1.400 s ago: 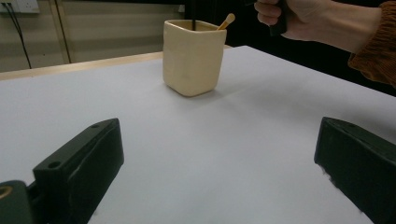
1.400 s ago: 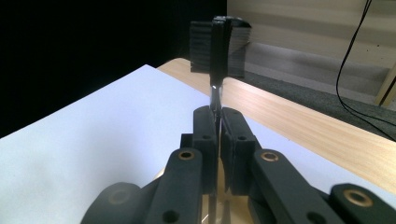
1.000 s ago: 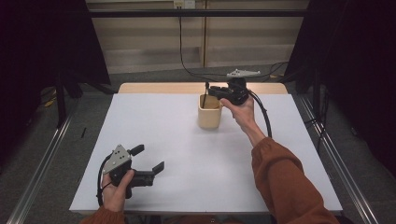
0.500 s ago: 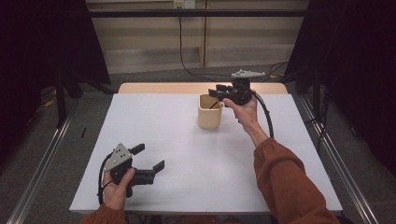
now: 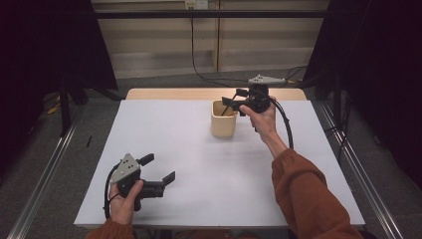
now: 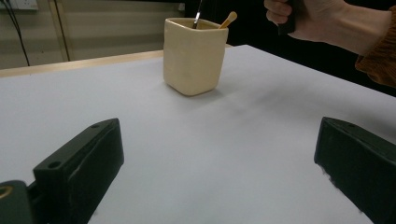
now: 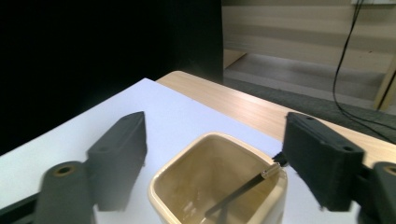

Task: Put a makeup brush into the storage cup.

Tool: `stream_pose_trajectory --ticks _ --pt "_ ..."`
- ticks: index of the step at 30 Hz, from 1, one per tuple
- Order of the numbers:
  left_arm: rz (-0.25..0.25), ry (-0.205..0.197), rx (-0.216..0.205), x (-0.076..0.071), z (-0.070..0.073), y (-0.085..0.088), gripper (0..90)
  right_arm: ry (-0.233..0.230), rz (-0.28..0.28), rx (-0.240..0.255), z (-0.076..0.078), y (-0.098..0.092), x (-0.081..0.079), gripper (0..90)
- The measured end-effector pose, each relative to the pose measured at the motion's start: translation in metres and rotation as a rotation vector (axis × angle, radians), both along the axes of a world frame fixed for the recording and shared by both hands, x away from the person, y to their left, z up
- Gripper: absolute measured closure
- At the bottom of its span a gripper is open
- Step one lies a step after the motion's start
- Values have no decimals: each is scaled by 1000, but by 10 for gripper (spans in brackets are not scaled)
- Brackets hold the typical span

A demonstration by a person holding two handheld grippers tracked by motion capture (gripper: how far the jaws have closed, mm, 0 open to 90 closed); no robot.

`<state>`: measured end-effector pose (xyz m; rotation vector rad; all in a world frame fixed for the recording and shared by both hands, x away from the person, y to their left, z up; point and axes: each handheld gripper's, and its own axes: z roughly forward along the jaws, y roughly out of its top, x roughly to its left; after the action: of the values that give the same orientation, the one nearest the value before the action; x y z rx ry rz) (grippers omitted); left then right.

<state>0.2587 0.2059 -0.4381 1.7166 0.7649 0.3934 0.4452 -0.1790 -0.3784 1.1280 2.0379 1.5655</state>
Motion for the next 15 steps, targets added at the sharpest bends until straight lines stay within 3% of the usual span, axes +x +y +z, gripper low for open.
stream_pose_trajectory --ticks 6,10,15 --pt "0 -5 -2 -1 0 0 15 -25 -6 5 1 -3 -10 166" --pt "6 -9 -7 -1 1 1 15 -25 -42 7 1 -12 -14 158" --pt "5 1 -6 -1 -1 -1 16 -22 -42 24 -3 -23 -21 97"
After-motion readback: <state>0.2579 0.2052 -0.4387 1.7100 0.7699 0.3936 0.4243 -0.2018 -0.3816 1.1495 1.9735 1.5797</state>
